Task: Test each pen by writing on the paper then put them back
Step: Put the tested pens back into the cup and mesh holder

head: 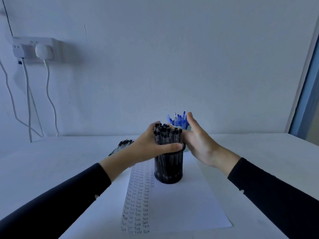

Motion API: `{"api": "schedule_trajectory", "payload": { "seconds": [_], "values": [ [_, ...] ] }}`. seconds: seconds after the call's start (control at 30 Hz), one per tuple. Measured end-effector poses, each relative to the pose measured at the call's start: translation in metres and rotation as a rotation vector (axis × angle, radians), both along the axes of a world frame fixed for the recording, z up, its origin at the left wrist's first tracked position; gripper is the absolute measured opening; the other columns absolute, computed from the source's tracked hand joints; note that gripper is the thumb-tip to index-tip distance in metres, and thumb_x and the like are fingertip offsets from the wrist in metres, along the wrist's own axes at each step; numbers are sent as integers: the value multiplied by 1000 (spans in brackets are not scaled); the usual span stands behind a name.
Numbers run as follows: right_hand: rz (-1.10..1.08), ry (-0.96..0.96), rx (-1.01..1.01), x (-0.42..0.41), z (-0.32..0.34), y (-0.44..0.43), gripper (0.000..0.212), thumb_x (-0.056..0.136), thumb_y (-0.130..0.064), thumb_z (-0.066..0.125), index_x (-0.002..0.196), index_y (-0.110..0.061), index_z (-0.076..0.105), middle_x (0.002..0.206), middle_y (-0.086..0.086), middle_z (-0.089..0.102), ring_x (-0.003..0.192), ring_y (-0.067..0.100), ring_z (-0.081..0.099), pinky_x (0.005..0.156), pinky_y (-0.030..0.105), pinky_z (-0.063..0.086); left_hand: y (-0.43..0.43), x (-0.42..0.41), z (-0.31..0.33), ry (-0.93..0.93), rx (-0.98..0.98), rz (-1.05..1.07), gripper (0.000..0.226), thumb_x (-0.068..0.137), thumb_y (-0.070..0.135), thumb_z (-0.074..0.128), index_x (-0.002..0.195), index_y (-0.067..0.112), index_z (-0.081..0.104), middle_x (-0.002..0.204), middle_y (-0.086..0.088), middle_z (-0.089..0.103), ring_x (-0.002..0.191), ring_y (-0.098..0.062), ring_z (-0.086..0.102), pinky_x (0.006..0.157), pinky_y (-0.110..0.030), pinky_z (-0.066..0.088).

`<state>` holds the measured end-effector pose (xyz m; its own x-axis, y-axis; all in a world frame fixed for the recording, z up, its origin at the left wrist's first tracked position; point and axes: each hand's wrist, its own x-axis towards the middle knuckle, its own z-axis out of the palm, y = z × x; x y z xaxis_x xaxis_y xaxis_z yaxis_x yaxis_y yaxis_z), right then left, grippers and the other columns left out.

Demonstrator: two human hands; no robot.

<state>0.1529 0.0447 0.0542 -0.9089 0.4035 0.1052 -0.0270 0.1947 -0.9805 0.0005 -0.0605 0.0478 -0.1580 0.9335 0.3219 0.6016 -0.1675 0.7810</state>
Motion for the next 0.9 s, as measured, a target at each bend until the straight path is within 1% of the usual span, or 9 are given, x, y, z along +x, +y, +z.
{"api": "schedule_trajectory", "payload": {
  "seconds": [0.13, 0.27, 0.4, 0.47, 0.53, 0.6, 0.73, 0.83, 0.9],
  "values": [
    [-36, 59, -2, 4, -8, 10, 86, 94, -69, -3, 138, -23, 55, 139, -10, 58, 136, 0, 41, 123, 37, 10, 0, 2, -4, 4, -69, -43, 44, 82, 50, 70, 119, 30, 57, 107, 10, 69, 103, -2, 64, 93, -26, 50],
    [-87, 117, -35, 6, -17, 25, 79, 95, -69, 3, 143, -27, 48, 142, -12, 55, 139, 1, 37, 122, 37, 9, -23, -23, -3, 89, -172, -129, 78, 86, 61, 55, 149, 25, 26, 148, 11, 38, 135, -3, 36, 110, -26, 35],
    [-296, 151, -56, 4, -30, 44, 70, 96, -69, 19, 132, -25, 59, 135, 8, 60, 107, 17, 57, 95, 32, 40, -27, -84, -5, 125, -232, 323, 65, 95, 59, 27, 135, 11, 45, 131, -4, 50, 121, -16, 46, 98, -25, 39],
    [-335, 147, -76, 1, -39, 50, 68, 99, -62, 19, 130, -15, 58, 132, 13, 60, 91, 20, 62, 84, 33, 47, -27, -114, -23, 251, -435, 543, 63, 95, 64, 30, 137, 19, 42, 127, -8, 52, 118, -23, 47, 95, -32, 39],
    [-348, 111, -72, -3, -48, 53, 69, 99, -63, 20, 129, -13, 58, 129, 13, 62, 85, 20, 64, 81, 35, 51, -24, -132, -45, 428, -643, 594, 77, 90, 73, 28, 150, 25, 26, 148, -10, 43, 137, -32, 34, 111, -42, 28],
    [-339, 82, -64, -5, -55, 56, 76, 94, -72, 24, 130, -13, 57, 130, 12, 61, 84, 22, 66, 84, 40, 54, -19, -135, -54, 450, -617, 598, 75, 90, 72, 32, 151, 28, 27, 149, -9, 41, 138, -34, 31, 112, -43, 27],
    [-344, 37, -57, -6, -61, 57, 87, 79, -78, 31, 128, -12, 58, 128, 12, 62, 87, 27, 68, 95, 51, 53, -9, -135, -38, 292, -501, 601, 60, 88, 48, 63, 134, 12, 47, 128, -10, 55, 115, -24, 50, 98, -35, 44],
    [-344, 4, -40, -5, -63, 55, 78, 94, -72, 24, 127, -11, 59, 125, 11, 65, 89, 27, 68, 97, 51, 51, -3, -139, -20, 377, -639, 590, 40, 84, 35, 69, 110, 8, 54, 106, -9, 56, 94, -25, 53, 71, -30, 44],
    [-350, -7, -31, -3, -62, 52, 70, 100, -61, 19, 123, -10, 61, 120, 10, 67, 85, 24, 67, 94, 47, 52, 2, -138, -7, 483, -769, 590, 46, 84, 38, 69, 114, 5, 58, 113, -15, 63, 101, -30, 61, 77, -33, 48]
  ]
}}
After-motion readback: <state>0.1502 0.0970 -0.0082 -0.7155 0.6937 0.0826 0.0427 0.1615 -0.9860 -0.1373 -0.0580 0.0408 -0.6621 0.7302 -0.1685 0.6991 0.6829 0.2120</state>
